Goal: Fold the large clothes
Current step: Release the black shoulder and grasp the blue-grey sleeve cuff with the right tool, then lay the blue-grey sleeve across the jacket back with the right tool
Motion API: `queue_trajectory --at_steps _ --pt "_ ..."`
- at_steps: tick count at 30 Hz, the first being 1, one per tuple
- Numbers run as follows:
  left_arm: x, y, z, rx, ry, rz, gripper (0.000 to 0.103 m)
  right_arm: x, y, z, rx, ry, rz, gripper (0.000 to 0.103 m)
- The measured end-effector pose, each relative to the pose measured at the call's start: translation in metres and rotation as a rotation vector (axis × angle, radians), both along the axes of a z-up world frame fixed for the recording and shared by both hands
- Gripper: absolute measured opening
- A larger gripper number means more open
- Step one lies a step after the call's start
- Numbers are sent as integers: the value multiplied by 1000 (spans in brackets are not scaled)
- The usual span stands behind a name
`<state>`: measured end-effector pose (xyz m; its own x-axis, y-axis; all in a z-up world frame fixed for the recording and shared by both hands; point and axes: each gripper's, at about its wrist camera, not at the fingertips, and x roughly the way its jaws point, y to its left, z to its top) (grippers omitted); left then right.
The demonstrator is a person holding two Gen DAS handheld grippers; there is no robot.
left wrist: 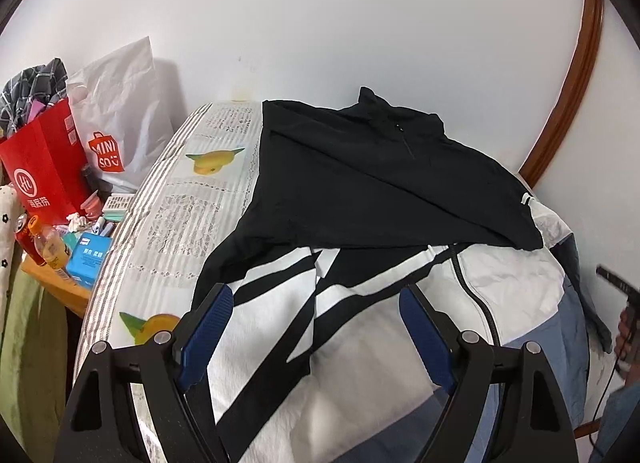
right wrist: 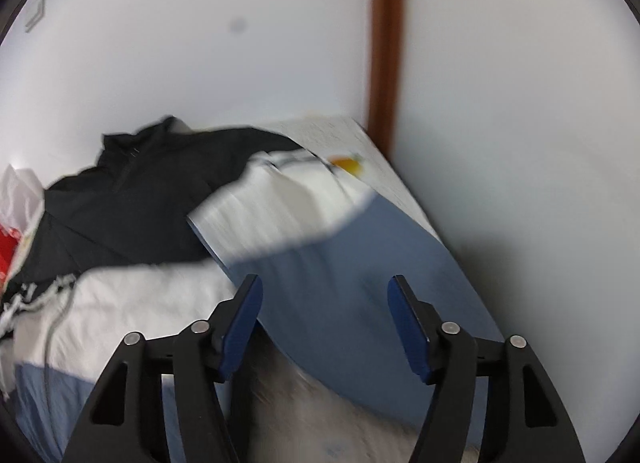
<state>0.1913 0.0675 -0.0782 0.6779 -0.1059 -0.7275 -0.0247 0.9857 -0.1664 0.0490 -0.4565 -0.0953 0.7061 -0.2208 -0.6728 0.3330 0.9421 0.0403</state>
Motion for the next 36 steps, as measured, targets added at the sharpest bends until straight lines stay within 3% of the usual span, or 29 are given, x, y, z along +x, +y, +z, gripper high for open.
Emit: queue_trajectory --at_steps 11,22,23,25,27,30,36 --pt "-31 -7 5 13 8 -18 84 -70 -36 -63 7 146 -113 66" --pt "-44 -7 -4 43 40 -10 84 -58 -44 -88 -32 171 -126 66" --pt "-43 -5 -7 49 46 -3 84 -56 -45 -89 -31 174 -128 63" --pt "-43 -2 -12 53 60 7 84 -49 -47 -91 -32 166 -135 44" --pt "-43 2 -16 78 70 20 84 -44 -48 -93 -32 170 -137 8" --pt "-42 13 -24 120 78 62 84 -38 -39 -81 -134 140 -148 4" --pt "-37 32 -38 94 117 82 84 -37 -7 -18 -304 22 -124 3"
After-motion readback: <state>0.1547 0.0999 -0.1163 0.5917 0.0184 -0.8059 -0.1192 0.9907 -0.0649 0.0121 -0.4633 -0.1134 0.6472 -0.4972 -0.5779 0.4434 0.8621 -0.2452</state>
